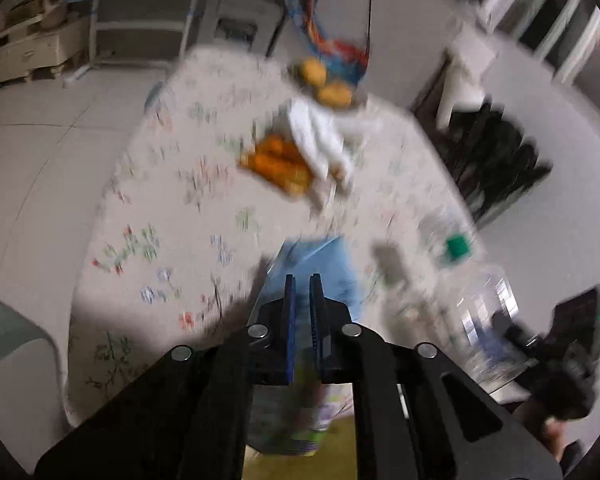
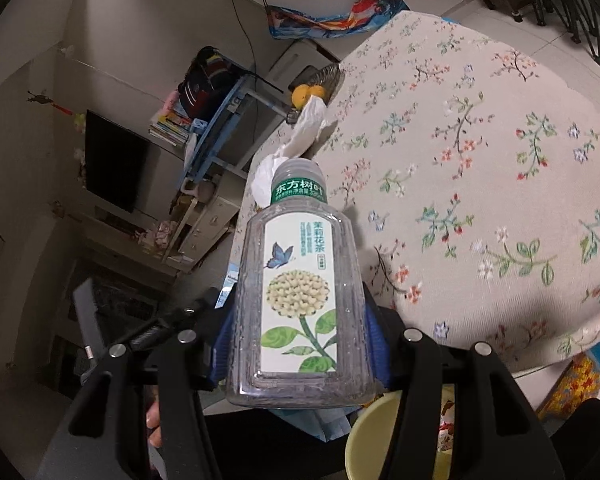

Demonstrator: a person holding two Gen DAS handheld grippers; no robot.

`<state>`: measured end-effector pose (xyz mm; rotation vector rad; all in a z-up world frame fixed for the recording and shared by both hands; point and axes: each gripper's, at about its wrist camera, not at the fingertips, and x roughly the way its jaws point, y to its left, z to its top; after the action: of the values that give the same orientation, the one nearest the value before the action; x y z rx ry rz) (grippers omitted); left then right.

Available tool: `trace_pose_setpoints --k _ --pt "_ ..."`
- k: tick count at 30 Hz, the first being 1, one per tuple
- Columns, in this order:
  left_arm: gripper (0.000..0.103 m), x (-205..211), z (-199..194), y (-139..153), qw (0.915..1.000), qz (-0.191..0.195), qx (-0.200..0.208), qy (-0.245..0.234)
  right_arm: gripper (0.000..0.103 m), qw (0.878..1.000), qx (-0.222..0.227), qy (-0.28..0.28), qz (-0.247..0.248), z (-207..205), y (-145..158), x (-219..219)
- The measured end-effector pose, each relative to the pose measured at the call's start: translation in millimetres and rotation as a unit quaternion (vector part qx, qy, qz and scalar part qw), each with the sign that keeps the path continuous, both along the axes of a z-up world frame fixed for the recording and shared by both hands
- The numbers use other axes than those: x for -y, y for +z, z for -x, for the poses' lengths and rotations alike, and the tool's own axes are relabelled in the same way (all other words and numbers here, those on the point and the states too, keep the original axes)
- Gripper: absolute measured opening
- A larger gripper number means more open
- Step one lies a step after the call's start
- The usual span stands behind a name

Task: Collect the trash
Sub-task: 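Lift the milk carton and bottle and carry both tools toward the yellow bucket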

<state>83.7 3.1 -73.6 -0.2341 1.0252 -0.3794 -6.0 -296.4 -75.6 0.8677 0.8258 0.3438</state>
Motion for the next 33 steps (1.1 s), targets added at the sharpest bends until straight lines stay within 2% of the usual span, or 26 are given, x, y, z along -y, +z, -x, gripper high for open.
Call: trace_pose_setpoints --k 2,3,5,7,9,10,11,12,13,17,20,21,22,25,27,33 --pt "0.011 6.1 3.9 -1.9 0.9997 -0.024 0.005 -0.007 0.054 1.000 -0.004 -0.001 0.002 1.7 -0.7 -0.4" --pt "0.017 9.5 6.1 -0.5 0.9990 -0.042 0.012 -0.011 0.054 1.000 -0.004 -0.001 0.004 2.6 -0.5 -0.3" --pt "0.029 10.2 7.2 -1.0 0.9987 -0.049 0.014 -0.009 0.054 1.000 -0.004 -0.002 0.009 3.1 0.0 -0.1" --pt "0.044 5.8 6.2 -2.4 0.9991 -0.043 0.006 -0.003 0.054 1.000 -0.006 -0.002 0.008 3.4 -1.0 0.3" --pt "0.050 0.6 6.5 -1.5 0.9997 -0.020 -0.011 -0.005 0.054 1.000 -0.007 -0.003 0.008 3.4 -1.7 0.7" --pt "0.056 0.5 7.4 -0.9 0.9998 -0.011 -0.014 -0.011 0.054 1.000 -0.007 -0.004 0.007 3.7 -1.8 1.4" --pt "0.060 2.7 9.6 0.1 0.9997 -0.009 -0.013 -0.017 0.054 1.000 -0.006 -0.004 0.006 3.8 -1.9 1.9" --pt "0.070 5.6 12.5 1.0 0.9996 -0.014 -0.009 -0.023 0.054 1.000 -0.006 -0.004 0.006 3.6 -2.0 2.3" --pt "0.073 12.1 15.7 1.3 0.9990 -0.021 -0.007 -0.038 0.054 1.000 -0.007 -0.005 0.004 3.2 -2.4 2.7" --pt "0.073 42.8 24.8 -12.1 0.9923 -0.073 -0.018 -0.099 0.054 1.000 -0.011 -0.006 0.001 4.0 -4.9 3.3" --pt "0.072 54.7 29.4 -18.6 0.9897 -0.101 -0.008 -0.101 0.054 1.000 -0.010 -0.007 -0.001 5.5 -4.5 4.3" --pt "0.058 56.3 30.9 -18.4 0.9897 -0.099 -0.003 -0.104 0.054 1.000 -0.009 -0.007 -0.001 6.1 -4.2 4.7" --pt "0.056 56.3 31.3 -17.9 0.9901 -0.093 -0.004 -0.105 0.054 1.000 -0.009 -0.008 -0.002 6.5 -4.0 5.1" --pt "0.055 50.1 32.2 -16.2 0.9931 -0.071 -0.002 -0.093 0.054 1.000 -0.009 -0.007 -0.003 7.2 -3.7 5.4" --pt "0.055 48.0 34.6 -11.9 0.9937 -0.070 0.009 -0.087 0.054 1.000 -0.007 -0.006 -0.003 7.2 -3.5 5.0" --pt "0.055 26.3 41.1 13.3 0.9972 -0.024 0.054 -0.047 0.054 1.000 0.005 -0.001 -0.006 11.7 2.2 2.8"
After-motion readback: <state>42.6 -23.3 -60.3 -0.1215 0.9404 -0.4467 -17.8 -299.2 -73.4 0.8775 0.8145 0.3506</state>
